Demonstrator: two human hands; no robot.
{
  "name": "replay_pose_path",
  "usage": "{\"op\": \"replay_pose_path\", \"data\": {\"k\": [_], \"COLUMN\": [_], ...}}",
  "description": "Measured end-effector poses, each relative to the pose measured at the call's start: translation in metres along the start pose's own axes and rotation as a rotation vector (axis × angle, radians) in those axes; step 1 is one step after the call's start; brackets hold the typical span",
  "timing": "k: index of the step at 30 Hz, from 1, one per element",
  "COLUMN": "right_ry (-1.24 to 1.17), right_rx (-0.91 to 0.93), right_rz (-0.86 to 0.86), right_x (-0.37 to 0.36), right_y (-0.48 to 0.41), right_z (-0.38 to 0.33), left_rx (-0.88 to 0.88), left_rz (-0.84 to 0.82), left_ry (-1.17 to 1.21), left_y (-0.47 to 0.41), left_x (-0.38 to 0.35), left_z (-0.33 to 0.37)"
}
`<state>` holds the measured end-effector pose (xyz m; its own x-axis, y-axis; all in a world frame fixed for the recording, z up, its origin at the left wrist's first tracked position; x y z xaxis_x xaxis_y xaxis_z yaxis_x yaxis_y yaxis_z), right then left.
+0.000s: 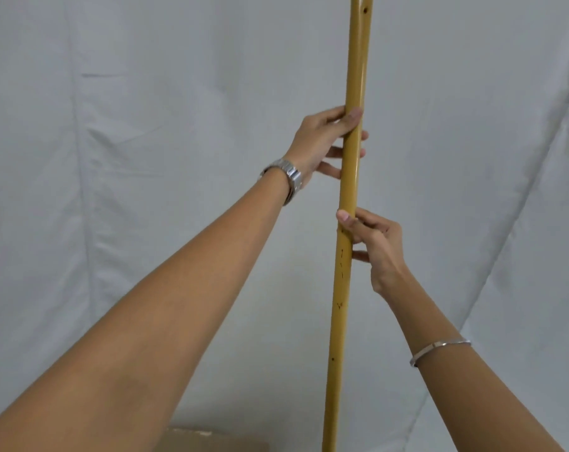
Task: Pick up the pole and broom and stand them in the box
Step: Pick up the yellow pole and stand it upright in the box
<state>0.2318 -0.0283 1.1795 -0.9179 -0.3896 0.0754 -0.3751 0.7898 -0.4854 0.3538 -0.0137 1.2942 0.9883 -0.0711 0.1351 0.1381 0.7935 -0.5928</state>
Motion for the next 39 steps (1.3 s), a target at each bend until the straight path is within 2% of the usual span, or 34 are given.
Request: {"op": "replay_pose_path", "data": {"k": [8, 14, 20, 29, 39], "right_ry": [-0.029, -0.013, 0.001, 0.071, 0.061], "right_rx": [0.137, 0.155, 0.110, 0.111, 0.033], "right_rz": [0.045, 0.048, -0.004, -0.010, 0.002], "right_x": [-0.116, -0.193, -0.259, -0.300, -0.300], "right_y": [-0.041, -0.072, -0.102, -0.137, -0.169], "right_z": [-0.046, -0.023, 0.023, 0.074, 0.112], "left_rx": [-0.087, -0.071, -0.067, -0.057, 0.015], "left_rz": [-0.019, -0.029, 0.069, 0.147, 0.147], "left_ry": [-0.155, -0.218, -0.251, -0.219, -0.188], "left_y": [0.007, 0.021, 0.047, 0.055, 0.033], "left_x": [0.102, 0.180, 0.259, 0.324, 0.338], "left_z": [0.060, 0.048, 0.008, -0.045, -0.082]}}
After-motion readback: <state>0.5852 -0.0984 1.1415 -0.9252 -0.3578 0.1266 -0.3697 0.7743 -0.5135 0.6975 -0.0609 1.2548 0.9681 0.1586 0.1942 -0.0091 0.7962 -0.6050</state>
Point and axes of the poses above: each hand's wrist, its own y-axis away from the middle knuckle, its own x-axis out of the back of the hand, z = x × y, the point moved 7 cm from there along -y, towards the middle knuckle, and after that the axes turned 12 degrees about -z, right-handed, at the moved point
